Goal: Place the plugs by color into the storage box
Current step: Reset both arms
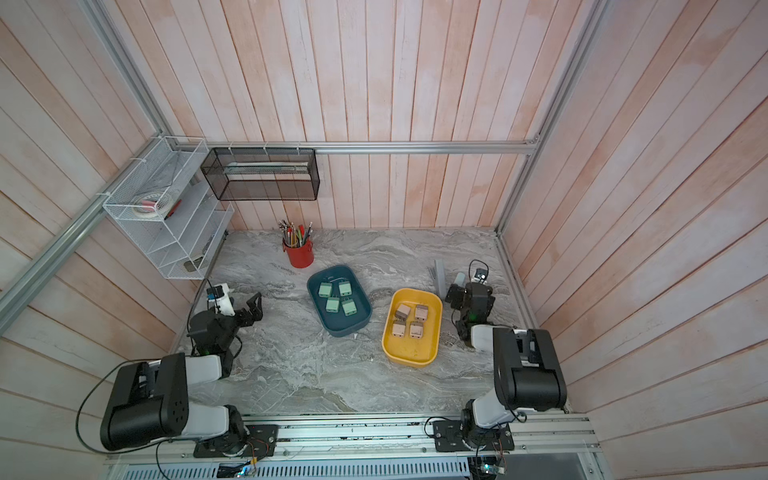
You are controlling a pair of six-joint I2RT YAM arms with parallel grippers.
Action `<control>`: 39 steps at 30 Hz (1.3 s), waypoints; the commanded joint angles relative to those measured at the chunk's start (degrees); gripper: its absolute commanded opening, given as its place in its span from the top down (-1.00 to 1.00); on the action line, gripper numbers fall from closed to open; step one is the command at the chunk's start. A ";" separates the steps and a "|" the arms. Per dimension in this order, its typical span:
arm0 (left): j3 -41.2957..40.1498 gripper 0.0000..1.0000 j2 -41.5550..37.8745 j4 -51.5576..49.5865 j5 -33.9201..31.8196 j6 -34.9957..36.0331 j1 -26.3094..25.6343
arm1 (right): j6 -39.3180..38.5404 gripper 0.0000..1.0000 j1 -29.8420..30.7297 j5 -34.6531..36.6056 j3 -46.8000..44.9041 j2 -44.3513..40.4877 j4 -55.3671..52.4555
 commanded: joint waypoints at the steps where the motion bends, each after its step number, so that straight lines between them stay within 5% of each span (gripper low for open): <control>1: -1.92 -1.00 0.50 6.90 2.54 -0.14 -0.96 | -1.27 -0.96 -0.19 -1.06 -4.02 -3.74 3.58; 4: -5.32 -1.00 2.99 13.31 -11.41 4.07 -7.88 | 0.16 -0.96 -0.12 -2.08 -13.94 -9.42 15.94; 5: -6.39 -1.00 7.57 22.68 -17.65 4.51 -10.43 | -0.25 -0.96 0.36 -1.97 -16.18 -11.23 17.96; 6: -6.10 -1.00 6.63 19.93 -19.70 6.32 -11.69 | -0.19 -0.96 0.51 -1.32 -17.40 -12.14 19.18; 8: -0.70 -1.00 3.90 5.30 -19.70 7.15 -12.46 | -0.25 -0.96 0.43 -0.04 -18.02 -12.05 20.34; 14: 0.03 -1.00 5.03 6.25 -19.66 8.23 -13.20 | -4.54 -0.96 -0.16 0.43 -14.40 -9.47 17.43; 26: 0.79 -1.00 5.37 5.71 -18.55 8.55 -13.20 | -10.52 -0.93 1.15 0.20 -25.37 -0.02 49.50; 39: 0.75 -1.00 5.44 5.72 -18.45 8.64 -13.15 | -8.73 -0.96 0.97 4.36 -21.02 0.40 42.45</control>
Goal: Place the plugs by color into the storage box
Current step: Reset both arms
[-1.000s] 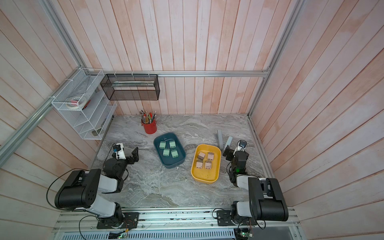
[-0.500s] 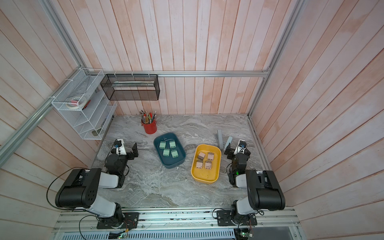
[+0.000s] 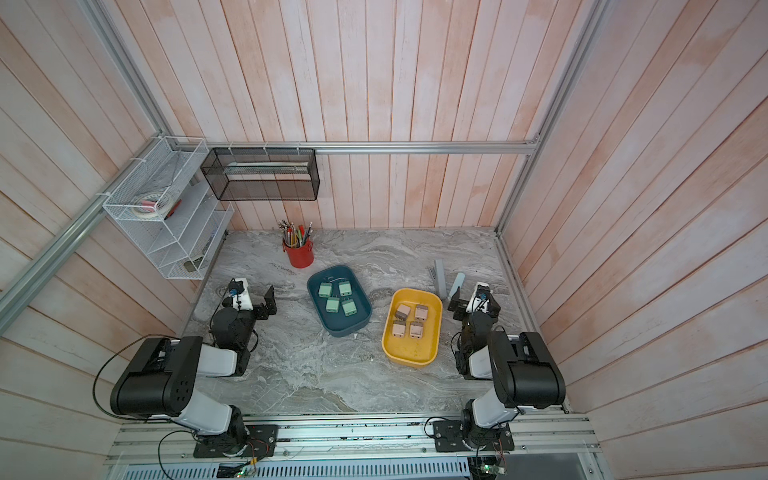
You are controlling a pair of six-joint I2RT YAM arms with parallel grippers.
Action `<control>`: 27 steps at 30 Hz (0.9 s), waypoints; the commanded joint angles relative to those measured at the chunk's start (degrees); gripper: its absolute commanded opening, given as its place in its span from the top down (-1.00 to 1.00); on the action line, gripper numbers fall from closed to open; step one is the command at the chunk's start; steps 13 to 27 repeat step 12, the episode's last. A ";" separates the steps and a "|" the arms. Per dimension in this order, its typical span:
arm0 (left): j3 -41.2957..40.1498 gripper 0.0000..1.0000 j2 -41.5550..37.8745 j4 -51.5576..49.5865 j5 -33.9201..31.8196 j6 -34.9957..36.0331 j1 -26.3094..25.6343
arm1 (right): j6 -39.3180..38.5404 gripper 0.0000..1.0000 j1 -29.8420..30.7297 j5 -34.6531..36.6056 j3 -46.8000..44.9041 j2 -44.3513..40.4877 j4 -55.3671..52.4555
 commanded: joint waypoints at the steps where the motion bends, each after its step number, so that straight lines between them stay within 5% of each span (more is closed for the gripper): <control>1: 0.53 -1.00 0.43 -0.44 0.00 0.98 -0.22 | -0.07 -0.96 0.04 1.22 0.09 0.52 1.36; 27: 0.34 -0.99 0.35 -0.12 0.98 1.06 -0.14 | -0.02 -0.96 0.10 1.17 0.13 0.53 1.25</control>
